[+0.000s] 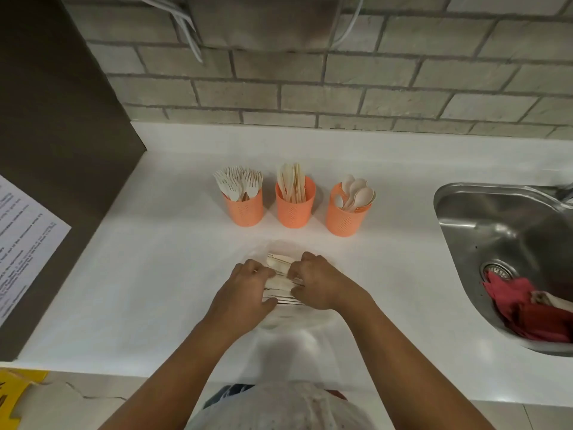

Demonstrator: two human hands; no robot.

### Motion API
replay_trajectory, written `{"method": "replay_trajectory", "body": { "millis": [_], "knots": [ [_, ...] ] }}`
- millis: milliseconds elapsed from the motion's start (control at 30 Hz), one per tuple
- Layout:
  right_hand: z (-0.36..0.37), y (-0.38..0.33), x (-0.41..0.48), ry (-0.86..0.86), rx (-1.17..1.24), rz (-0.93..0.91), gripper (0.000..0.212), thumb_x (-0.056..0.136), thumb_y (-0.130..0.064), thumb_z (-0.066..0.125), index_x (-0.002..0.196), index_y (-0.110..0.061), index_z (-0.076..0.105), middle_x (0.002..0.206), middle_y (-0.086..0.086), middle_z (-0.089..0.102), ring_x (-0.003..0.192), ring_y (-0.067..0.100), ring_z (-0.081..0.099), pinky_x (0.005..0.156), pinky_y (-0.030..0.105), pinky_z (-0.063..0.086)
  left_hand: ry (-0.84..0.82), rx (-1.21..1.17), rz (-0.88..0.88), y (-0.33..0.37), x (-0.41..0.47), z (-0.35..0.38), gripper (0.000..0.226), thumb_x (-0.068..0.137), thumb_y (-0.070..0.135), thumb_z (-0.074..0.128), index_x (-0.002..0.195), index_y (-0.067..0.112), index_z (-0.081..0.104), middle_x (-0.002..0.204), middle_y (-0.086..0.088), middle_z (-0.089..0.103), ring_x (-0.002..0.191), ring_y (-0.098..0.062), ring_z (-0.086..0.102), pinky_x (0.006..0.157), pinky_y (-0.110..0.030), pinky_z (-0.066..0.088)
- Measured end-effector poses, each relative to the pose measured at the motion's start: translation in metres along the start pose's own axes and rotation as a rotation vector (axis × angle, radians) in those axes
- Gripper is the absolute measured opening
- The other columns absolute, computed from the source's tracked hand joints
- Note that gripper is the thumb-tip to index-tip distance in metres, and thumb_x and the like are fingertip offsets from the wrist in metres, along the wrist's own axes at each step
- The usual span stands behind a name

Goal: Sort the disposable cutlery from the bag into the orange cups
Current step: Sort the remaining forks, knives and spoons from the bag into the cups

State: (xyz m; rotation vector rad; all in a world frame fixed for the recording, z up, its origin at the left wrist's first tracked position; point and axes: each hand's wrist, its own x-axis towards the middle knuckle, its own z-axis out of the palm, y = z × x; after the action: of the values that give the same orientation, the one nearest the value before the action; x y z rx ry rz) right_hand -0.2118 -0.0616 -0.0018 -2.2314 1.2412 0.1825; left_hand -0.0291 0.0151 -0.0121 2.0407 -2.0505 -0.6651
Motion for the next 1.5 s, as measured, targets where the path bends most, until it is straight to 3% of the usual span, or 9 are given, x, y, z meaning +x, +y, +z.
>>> {"method": "replay_trajectory", "body": {
  "millis": [133,333,567,667,767,967,1300,1500],
  "knots": [
    [0.005,-0.006,-0.009,-0.022,-0.03,-0.026,0.05,0.085,-0.032,0.072,0.132,-0.022,0.059,0.12,0.005,0.046,0.101,0.023,0.038,0.092,0.039,0.046,-0.056,-0.051,-0.005,-0.009,-0.008,-0.003,0.079,0.079,0.051,0.081,0.148,0.03,0.05,0.146,0.008,0.041,0.134,-0.018,0.037,0.104,-0.035,0.048],
    [0.019,-0.009,-0.021,0.016,-0.083,-0.036,0.057,0.079,-0.025,0.076,0.13,-0.024,0.05,0.119,0.003,0.043,0.105,0.026,0.042,0.086,0.043,0.051,-0.074,-0.009,-0.002,-0.017,-0.017,-0.003,0.085,0.076,0.056,0.083,0.15,0.033,0.048,0.153,0.006,0.036,0.14,-0.017,0.034,0.106,-0.038,0.048],
    [0.034,-0.007,-0.031,0.217,-0.074,-0.068,0.036,0.093,-0.024,0.061,0.128,-0.024,0.054,0.119,0.004,0.045,0.106,0.028,0.046,0.086,0.045,0.05,0.178,0.021,0.051,-0.022,-0.022,0.003,0.033,0.095,0.036,0.069,0.127,0.028,0.07,0.135,0.007,0.054,0.122,-0.018,0.056,0.082,-0.036,0.058],
    [0.038,-0.011,-0.035,0.294,-0.063,-0.132,0.03,0.092,-0.022,0.061,0.122,-0.024,0.058,0.115,0.002,0.046,0.102,0.026,0.047,0.083,0.042,0.05,0.225,-0.026,0.079,-0.026,-0.024,0.005,0.025,0.093,0.035,0.073,0.116,0.026,0.074,0.12,0.007,0.054,0.11,-0.017,0.059,0.076,-0.036,0.059],
    [0.045,-0.015,-0.038,0.238,-0.09,-0.153,0.027,0.091,-0.023,0.06,0.118,-0.02,0.061,0.114,0.003,0.05,0.104,0.027,0.05,0.084,0.042,0.05,0.241,-0.067,0.086,-0.028,-0.028,0.005,0.021,0.087,0.034,0.078,0.107,0.028,0.073,0.109,0.01,0.049,0.102,-0.014,0.057,0.073,-0.035,0.058],
    [0.055,-0.017,-0.038,0.187,-0.178,-0.098,0.04,0.087,-0.026,0.066,0.125,-0.019,0.058,0.122,0.005,0.047,0.111,0.029,0.049,0.086,0.043,0.051,0.002,0.083,0.044,-0.025,-0.03,0.0,0.04,0.086,0.047,0.07,0.124,0.037,0.063,0.117,0.015,0.053,0.104,-0.013,0.063,0.077,-0.033,0.055],
    [0.061,-0.023,-0.035,0.226,-0.249,-0.064,0.027,0.098,-0.025,0.057,0.124,-0.018,0.057,0.124,0.007,0.051,0.115,0.032,0.05,0.09,0.046,0.048,-0.007,0.159,0.027,-0.021,-0.03,0.001,0.045,0.088,0.037,0.072,0.132,0.041,0.062,0.123,0.012,0.052,0.109,-0.014,0.061,0.075,-0.03,0.052],
    [0.071,-0.023,-0.034,0.298,-0.32,-0.047,0.027,0.088,-0.013,0.065,0.115,-0.015,0.059,0.118,0.007,0.052,0.105,0.032,0.052,0.081,0.045,0.045,0.07,0.146,0.014,-0.019,-0.03,0.002,0.037,0.092,0.037,0.07,0.129,0.038,0.066,0.122,0.012,0.059,0.108,-0.016,0.064,0.076,-0.032,0.055]
  ]
}}
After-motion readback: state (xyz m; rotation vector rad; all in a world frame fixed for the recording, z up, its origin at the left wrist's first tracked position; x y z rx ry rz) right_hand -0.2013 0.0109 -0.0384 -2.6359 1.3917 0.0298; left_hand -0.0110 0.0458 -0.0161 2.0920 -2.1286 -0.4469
